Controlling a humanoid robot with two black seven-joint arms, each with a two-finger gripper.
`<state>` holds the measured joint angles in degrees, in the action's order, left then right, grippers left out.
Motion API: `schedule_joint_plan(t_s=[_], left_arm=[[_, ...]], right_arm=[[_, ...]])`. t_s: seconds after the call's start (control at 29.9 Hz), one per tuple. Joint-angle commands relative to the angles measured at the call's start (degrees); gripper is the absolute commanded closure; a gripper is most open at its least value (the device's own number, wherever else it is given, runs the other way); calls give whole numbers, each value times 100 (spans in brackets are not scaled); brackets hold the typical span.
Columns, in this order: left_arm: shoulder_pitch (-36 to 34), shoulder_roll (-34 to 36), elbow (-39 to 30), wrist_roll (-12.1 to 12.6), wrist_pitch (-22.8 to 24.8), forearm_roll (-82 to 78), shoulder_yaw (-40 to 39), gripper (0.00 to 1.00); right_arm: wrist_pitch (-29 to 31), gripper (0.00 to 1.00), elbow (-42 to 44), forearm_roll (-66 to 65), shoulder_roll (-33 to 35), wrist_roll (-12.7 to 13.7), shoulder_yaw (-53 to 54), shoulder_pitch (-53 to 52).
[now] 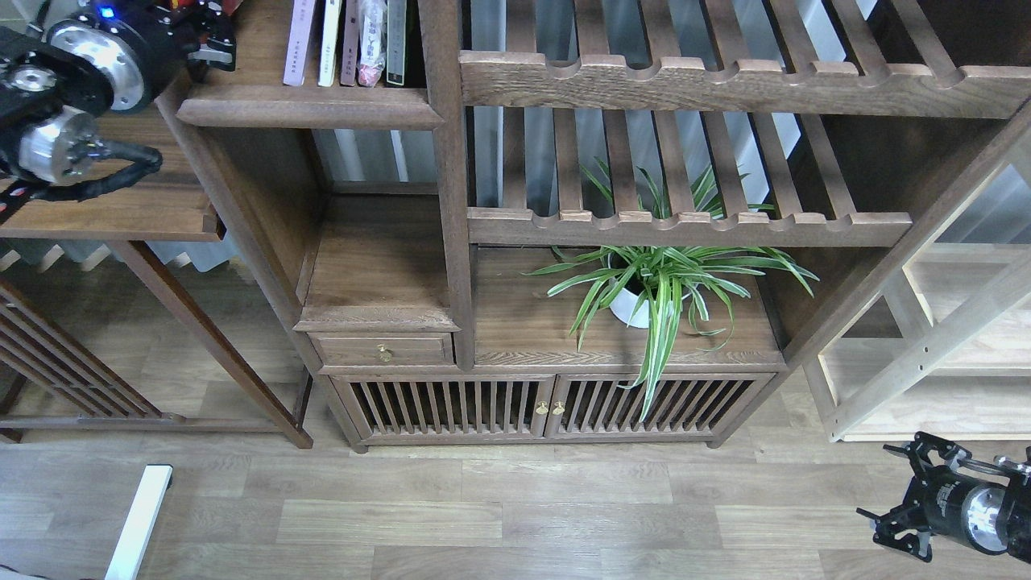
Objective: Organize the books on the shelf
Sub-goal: 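Insert the red book onto the upper shelf with the left gripper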
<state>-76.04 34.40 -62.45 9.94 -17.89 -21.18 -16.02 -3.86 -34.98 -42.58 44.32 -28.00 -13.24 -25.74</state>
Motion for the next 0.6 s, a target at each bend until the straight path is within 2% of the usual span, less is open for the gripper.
schedule_joint_plan(t_s=[0.0, 0.3, 0.57], left_arm=[[-33, -223, 172, -1, -13, 0, 2, 100], [-86, -680, 611, -9, -30, -17, 63, 100], [-244, -882, 919, -27, -206, -35, 450, 100]], right_arm=[[0, 1, 0, -4, 15, 0, -3, -1], [0, 1, 0, -4, 24, 0, -3, -10], [0, 1, 0, -4, 33, 0, -3, -1]])
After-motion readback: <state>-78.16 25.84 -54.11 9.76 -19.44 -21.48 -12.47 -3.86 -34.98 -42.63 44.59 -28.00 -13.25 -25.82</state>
